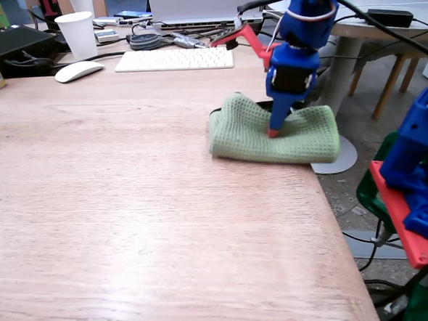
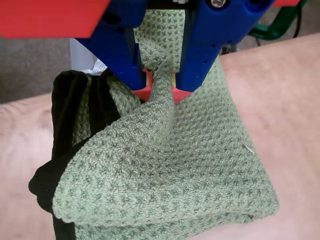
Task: Clean the table
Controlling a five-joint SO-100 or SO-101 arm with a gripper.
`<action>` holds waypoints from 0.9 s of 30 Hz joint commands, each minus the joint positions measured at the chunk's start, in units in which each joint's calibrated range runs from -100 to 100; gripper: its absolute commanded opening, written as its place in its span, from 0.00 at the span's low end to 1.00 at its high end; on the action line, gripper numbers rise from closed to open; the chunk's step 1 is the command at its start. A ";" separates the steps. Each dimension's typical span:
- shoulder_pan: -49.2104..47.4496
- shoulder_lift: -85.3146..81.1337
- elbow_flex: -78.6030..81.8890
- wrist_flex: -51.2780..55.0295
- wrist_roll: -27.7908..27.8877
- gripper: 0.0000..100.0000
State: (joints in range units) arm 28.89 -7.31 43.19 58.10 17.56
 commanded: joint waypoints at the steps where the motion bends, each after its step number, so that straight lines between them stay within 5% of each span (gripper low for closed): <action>1: 16.80 13.14 -17.76 -0.30 3.03 0.00; 6: 29.66 31.83 -45.60 -0.21 7.42 0.00; 10: 30.84 44.27 -65.04 -0.05 7.47 0.00; 12: 33.38 42.90 -66.27 1.35 7.03 0.00; 16: 29.32 18.37 -66.17 22.45 6.64 0.00; 22: -12.64 -6.24 -64.10 26.47 -2.34 0.00; 27: -48.35 -12.08 -47.30 25.24 -8.40 0.00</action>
State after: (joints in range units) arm -7.84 -16.21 -10.01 84.43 11.55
